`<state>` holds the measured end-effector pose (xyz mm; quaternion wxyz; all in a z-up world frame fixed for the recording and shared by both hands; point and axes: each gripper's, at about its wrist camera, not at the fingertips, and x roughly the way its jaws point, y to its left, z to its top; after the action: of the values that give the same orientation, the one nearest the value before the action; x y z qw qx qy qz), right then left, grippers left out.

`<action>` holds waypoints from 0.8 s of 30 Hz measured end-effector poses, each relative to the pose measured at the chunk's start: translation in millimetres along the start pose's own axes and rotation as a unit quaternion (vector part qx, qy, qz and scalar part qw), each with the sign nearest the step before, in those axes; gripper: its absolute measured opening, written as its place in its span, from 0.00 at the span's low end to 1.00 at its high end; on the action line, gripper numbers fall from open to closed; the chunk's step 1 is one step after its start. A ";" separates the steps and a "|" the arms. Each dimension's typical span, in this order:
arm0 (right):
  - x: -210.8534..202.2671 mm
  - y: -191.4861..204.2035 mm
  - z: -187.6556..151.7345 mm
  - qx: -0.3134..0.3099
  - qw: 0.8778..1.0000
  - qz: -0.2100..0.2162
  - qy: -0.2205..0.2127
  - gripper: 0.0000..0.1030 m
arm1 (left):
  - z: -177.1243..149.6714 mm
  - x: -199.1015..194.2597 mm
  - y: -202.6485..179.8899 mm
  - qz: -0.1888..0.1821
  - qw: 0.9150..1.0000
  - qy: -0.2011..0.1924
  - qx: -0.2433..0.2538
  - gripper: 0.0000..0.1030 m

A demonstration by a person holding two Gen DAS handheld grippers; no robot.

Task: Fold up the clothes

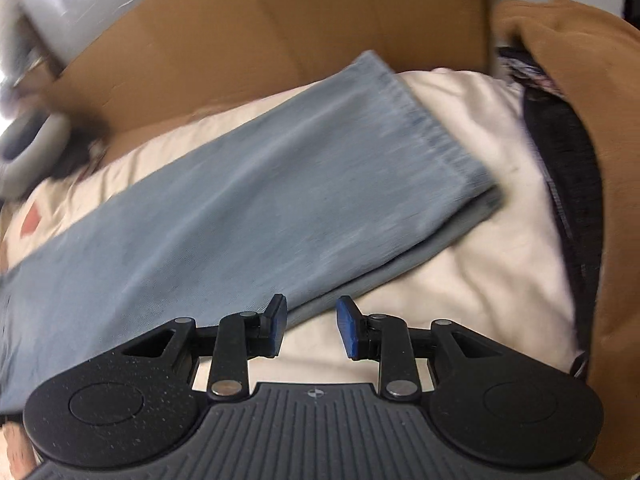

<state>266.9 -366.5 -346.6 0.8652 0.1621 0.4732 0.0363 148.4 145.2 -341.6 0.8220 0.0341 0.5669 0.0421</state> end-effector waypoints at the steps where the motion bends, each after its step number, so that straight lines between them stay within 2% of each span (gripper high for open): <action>1: 0.5 -5.4 3.0 0.007 1.000 -0.005 -0.005 0.33 | 0.2 0.5 0.0 0.000 1.000 0.001 0.001 0.18; 18: 16.7 -64.8 32.4 0.102 0.988 -0.091 -0.068 0.32 | 0.7 8.6 -1.0 0.000 1.000 0.005 0.015 0.19; 19: 17.3 -66.6 33.2 0.103 0.988 -0.094 -0.071 0.30 | 0.7 9.0 -1.0 0.001 1.000 0.005 0.014 0.19; 22: 14.9 -70.9 36.6 0.100 0.985 -0.110 -0.089 0.09 | 0.7 10.0 -1.4 0.001 1.000 0.006 0.014 0.19; 24: 14.1 -69.2 38.1 0.095 0.985 -0.113 -0.091 0.03 | 0.7 10.0 -1.4 0.001 1.000 0.006 0.016 0.19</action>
<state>300.1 -438.2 -360.7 0.8841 0.1914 0.4086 -0.1216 152.7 144.9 -350.9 0.8181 0.0481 0.5721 0.0339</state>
